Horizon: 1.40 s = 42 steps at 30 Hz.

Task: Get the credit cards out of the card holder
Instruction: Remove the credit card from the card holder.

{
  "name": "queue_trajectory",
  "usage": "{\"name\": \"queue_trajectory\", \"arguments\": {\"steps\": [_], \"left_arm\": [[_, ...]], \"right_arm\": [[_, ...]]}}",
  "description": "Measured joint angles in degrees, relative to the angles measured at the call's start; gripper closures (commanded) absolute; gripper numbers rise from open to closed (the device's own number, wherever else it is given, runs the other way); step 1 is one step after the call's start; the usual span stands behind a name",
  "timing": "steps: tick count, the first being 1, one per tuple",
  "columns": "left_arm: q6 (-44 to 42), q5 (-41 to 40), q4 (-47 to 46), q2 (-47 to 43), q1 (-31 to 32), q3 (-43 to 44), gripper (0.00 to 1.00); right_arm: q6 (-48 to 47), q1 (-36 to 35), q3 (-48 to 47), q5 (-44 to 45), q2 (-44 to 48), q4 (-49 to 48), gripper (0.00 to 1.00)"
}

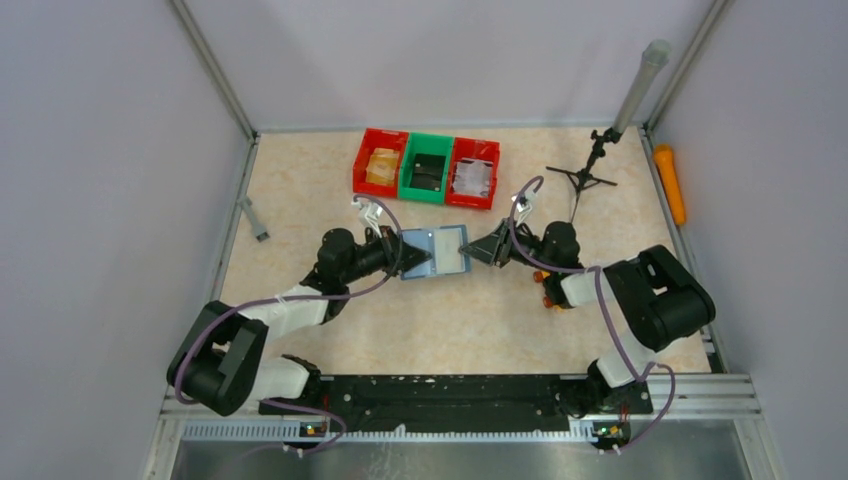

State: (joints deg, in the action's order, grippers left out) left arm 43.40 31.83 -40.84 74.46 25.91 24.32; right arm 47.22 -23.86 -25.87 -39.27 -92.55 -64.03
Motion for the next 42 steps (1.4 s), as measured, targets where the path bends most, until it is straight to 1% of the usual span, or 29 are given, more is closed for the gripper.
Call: {"name": "queue_trajectory", "arguments": {"steps": [2, 3, 6, 7, 11, 16, 21, 24, 28, 32, 34, 35, 36, 38, 40, 42], "left_arm": [[0.15, 0.37, -0.61, 0.02, 0.0, -0.11, 1.0], [0.13, 0.35, -0.68, 0.02, -0.02, -0.11, 0.98], [0.07, 0.35, -0.66, 0.2, -0.26, -0.11, 0.88], [0.02, 0.35, -0.66, 0.35, -0.31, -0.11, 0.83], [-0.37, 0.31, 0.17, 1.33, -0.37, -0.04, 0.69], [-0.63, 0.28, 1.64, 2.4, -0.37, 0.55, 0.55], [-1.11, 0.33, 2.16, 3.67, -0.33, 1.62, 0.4], [-1.31, 0.31, 2.34, 4.98, -0.07, 2.27, 0.38], [-1.62, 0.09, 3.5, 7.39, 0.39, 3.63, 0.35], [-1.84, 0.04, 4.7, 9.18, 0.72, 4.66, 0.31], [-1.77, 0.24, 4.76, 9.9, 0.83, 4.9, 0.33], [-1.49, 0.59, 4.37, 10.32, 0.87, 4.94, 0.35], [-1.18, 1.14, 3.8, 10.82, 0.87, 4.94, 0.4], [-0.17, 2.25, 2.32, 11.78, 0.87, 4.94, 0.55], [0.46, 2.99, 1.22, 12.5, 0.72, 4.94, 0.73], [0.52, 2.91, 1.11, 12.61, 0.33, 4.92, 0.84]], "right_arm": [[0.72, 0.0, 0.0, -0.76, -0.5, -1.6, 0.76], [1.2, 0.04, 0.0, -1.01, -0.96, -2.62, 0.77], [2.56, 0.09, 0.0, -1.77, -2.12, -4.83, 0.82], [2.67, 0.09, 0.0, -2.03, -2.45, -5.42, 0.84], [2.95, -0.09, -0.04, -3.06, -2.99, -6.03, 0.85], [2.84, -1.09, -0.13, -4.63, -3.26, -6.01, 0.86], [2.99, -1.51, -0.17, -5.88, -4.0, -6.32, 0.89], [3.37, -1.88, -0.31, -6.32, -4.57, -6.75, 0.92], [4.04, -2.62, -0.96, -6.73, -5.77, -7.21, 1.0], [4.57, -2.71, -0.96, -6.75, -6.4, -7.17, 1.0], [5.18, -2.71, -0.96, -6.78, -6.73, -7.48, 1.0], [5.55, -2.73, -0.96, -6.84, -6.99, -7.87, 1.0], [6.01, -2.73, -0.96, -6.95, -7.3, -8.37, 1.0], [6.71, -2.73, -0.96, -7.21, -7.76, -9.29, 1.0], [7.52, -2.73, -0.96, -7.45, -8.13, -10.36, 1.0], [8.09, -2.71, -0.96, -7.69, -8.13, -11.47, 1.0]]}}
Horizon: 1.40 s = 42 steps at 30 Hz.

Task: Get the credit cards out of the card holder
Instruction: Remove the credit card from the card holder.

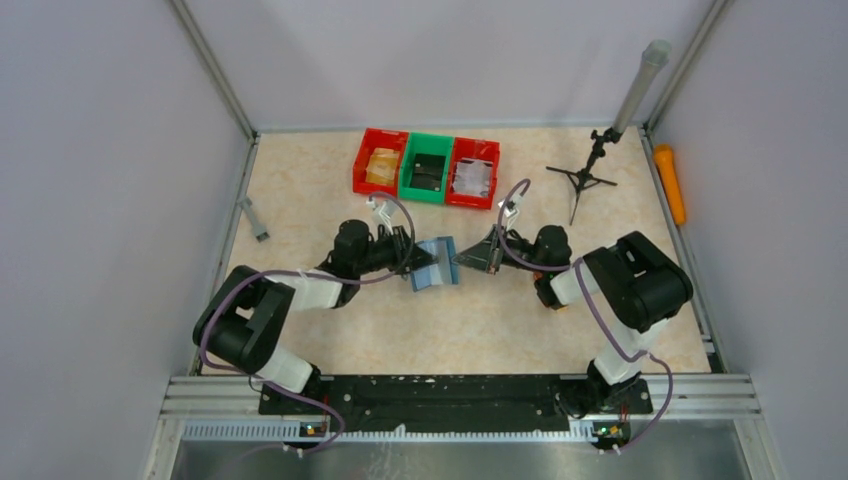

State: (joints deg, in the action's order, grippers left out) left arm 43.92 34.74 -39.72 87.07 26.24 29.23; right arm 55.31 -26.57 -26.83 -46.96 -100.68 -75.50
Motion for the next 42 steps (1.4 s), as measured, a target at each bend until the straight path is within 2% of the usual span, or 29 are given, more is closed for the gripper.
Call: {"name": "queue_trajectory", "arguments": {"steps": [1, 4, 6, 11, 18, 26, 33, 36, 42], "left_arm": [[-0.07, -0.24, 0.07, -0.02, -0.24, 0.0, 0.87], [-0.46, -1.18, 0.83, -0.44, -0.57, -0.02, 0.89], [-0.72, -1.55, 1.36, -1.46, -0.55, -0.22, 0.89], [-1.07, -1.55, 1.36, -4.55, -0.26, -0.37, 0.88], [-1.75, -1.84, 2.08, -5.49, -0.26, -0.42, 0.88], [-3.72, -5.81, 9.88, -5.44, -0.26, 0.68, 0.89], [-3.72, -5.22, 10.08, -5.2, -0.26, 0.76, 0.88], [-3.48, -4.11, 8.98, -5.2, -0.26, 0.76, 0.87], [-2.58, -1.44, 4.55, -5.22, -0.26, 0.11, 0.79]], "right_arm": [[0.09, 0.0, -0.13, -0.2, 0.0, -0.42, 0.98], [0.22, 0.0, -0.39, -0.33, 0.02, -0.96, 0.61], [-0.24, -0.02, -0.5, -0.28, 0.04, -0.48, 0.46], [-3.23, -0.07, -0.68, 1.11, 0.83, 4.15, 0.33], [-7.78, -0.07, -0.68, 3.3, 4.2, 10.38, 0.27], [-9.27, -0.07, -0.59, 4.9, 5.46, 10.75, 0.28], [-9.18, -0.7, -0.68, 4.33, 4.48, 10.01, 0.36], [-9.81, -1.14, -0.68, 4.42, 4.15, 11.34, 0.47], [-11.82, -1.53, -1.49, 5.25, 4.15, 14.34, 0.87]]}}
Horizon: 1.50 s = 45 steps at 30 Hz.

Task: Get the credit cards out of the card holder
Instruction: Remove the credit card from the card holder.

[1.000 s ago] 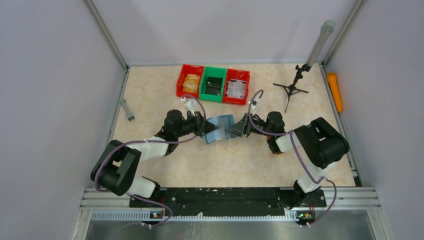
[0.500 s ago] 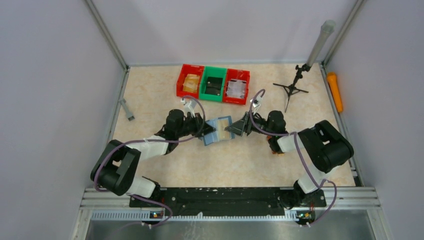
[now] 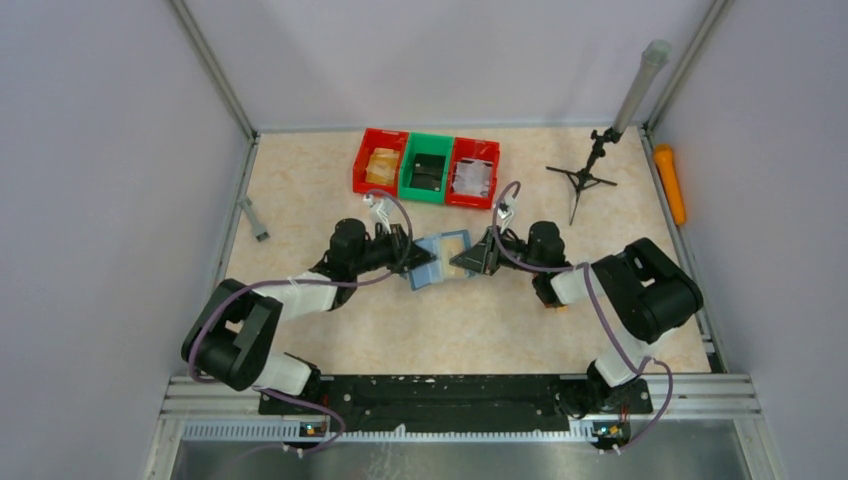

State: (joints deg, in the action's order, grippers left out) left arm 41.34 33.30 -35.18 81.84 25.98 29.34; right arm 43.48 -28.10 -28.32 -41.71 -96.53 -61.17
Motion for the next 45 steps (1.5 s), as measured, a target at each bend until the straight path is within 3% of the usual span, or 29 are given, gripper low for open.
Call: {"name": "queue_trajectory", "arguments": {"steps": [2, 6, 10, 13, 20, 24, 31, 38, 43, 45], "left_arm": [[0.26, 0.07, -0.66, -0.13, 0.0, -0.11, 0.72], [-1.46, -8.74, 5.22, -4.61, 0.17, -0.72, 0.49], [-2.75, -23.02, 14.03, -11.63, 0.0, -0.59, 0.47], [-3.41, -30.05, 18.88, -12.13, -0.04, 0.13, 0.45], [-5.64, -29.16, 19.98, -11.06, 2.14, 0.22, 0.28], [-5.97, -25.42, 17.7, -10.54, 2.97, 0.22, 0.25], [-6.08, -21.18, 15.93, -6.36, 2.97, 0.59, 0.26], [-6.43, -16.31, 14.51, -3.96, 2.95, 1.51, 0.38], [-6.27, -11.87, 11.63, -3.15, 2.95, 1.51, 0.63], [-6.36, -11.26, 11.26, -3.17, 2.95, 1.51, 0.76]], "right_arm": [[-0.42, 0.0, 0.0, 0.22, 0.02, 0.94, 0.99], [-2.58, -0.13, -0.02, 2.6, 0.87, 5.25, 1.0], [-5.16, -0.13, -0.42, 6.73, 2.36, 11.32, 1.0], [-6.47, -0.13, -0.74, 8.92, 2.73, 14.23, 1.0], [-7.34, -0.13, -0.74, 9.94, 2.73, 16.59, 1.0], [-7.02, -0.13, -0.74, 8.85, 2.73, 15.96, 1.0], [-5.33, -0.13, -0.74, 6.4, 2.73, 12.39, 1.0], [-3.26, -0.13, -0.74, 3.23, 2.64, 8.46, 1.0], [-1.2, -0.15, -0.74, 0.81, 1.7, 4.68, 0.98], [-0.92, -0.15, -0.74, 0.68, 1.49, 4.31, 0.82]]}}
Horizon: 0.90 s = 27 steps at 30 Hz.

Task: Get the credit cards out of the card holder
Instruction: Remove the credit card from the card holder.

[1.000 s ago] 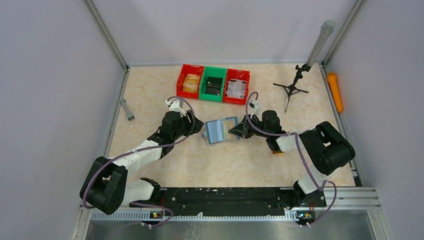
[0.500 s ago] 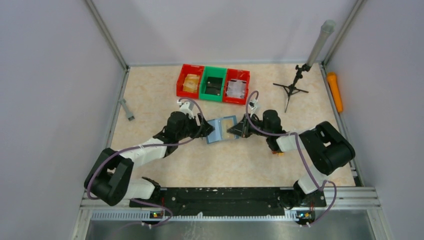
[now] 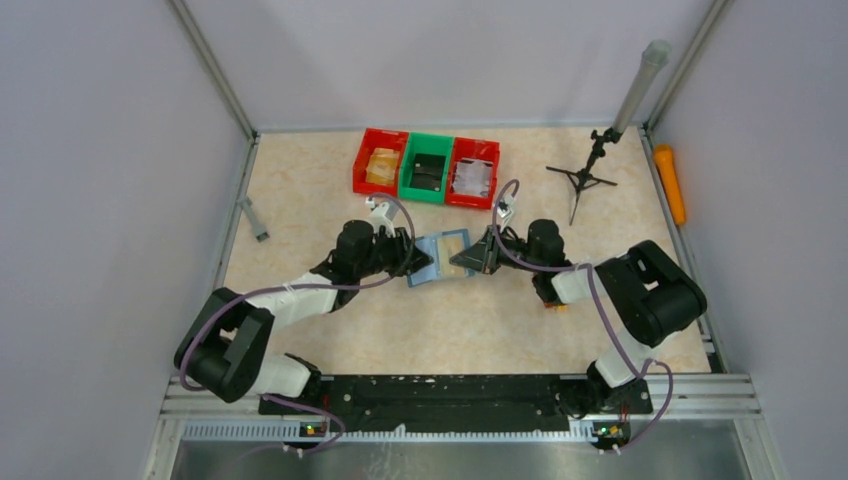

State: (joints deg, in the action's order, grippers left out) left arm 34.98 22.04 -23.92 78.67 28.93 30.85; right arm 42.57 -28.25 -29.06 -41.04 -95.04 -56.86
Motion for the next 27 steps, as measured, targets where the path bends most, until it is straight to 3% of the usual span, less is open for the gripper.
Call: {"name": "queue_trajectory", "arguments": {"steps": [2, 6, 8, 11, 12, 17, 27], "left_arm": [[0.0, 0.09, -0.28, -0.2, 0.02, 0.0, 0.88], [-0.48, -1.03, -0.39, -1.75, 0.02, -0.28, 0.94], [-0.55, -1.84, -0.37, -2.67, 0.02, -0.57, 0.94], [-0.55, -2.43, -0.31, -3.21, 0.0, -0.7, 0.93], [-0.52, -2.43, -0.24, -3.19, 0.02, -0.7, 0.92], [-0.81, -4.02, 0.98, -3.19, 0.07, -0.68, 0.7], [-0.94, -26.45, 20.0, -1.86, 4.72, 8.24, 0.61]], "right_arm": [[-0.02, 0.02, 0.0, 0.09, -0.02, -0.17, 0.71], [-0.22, -0.02, 0.0, 0.24, 0.0, -0.22, 0.69], [-0.48, -0.02, 0.0, 0.35, 0.0, -0.09, 0.84], [-0.92, -0.02, 0.0, 0.5, 0.0, 0.26, 0.95], [-1.03, -0.02, 0.0, 0.61, 0.0, 0.35, 1.0], [-1.16, -0.02, 0.0, 0.61, 0.0, 0.94, 1.0], [-1.7, -0.09, -0.04, 3.56, 0.0, 3.21, 1.0]]}}
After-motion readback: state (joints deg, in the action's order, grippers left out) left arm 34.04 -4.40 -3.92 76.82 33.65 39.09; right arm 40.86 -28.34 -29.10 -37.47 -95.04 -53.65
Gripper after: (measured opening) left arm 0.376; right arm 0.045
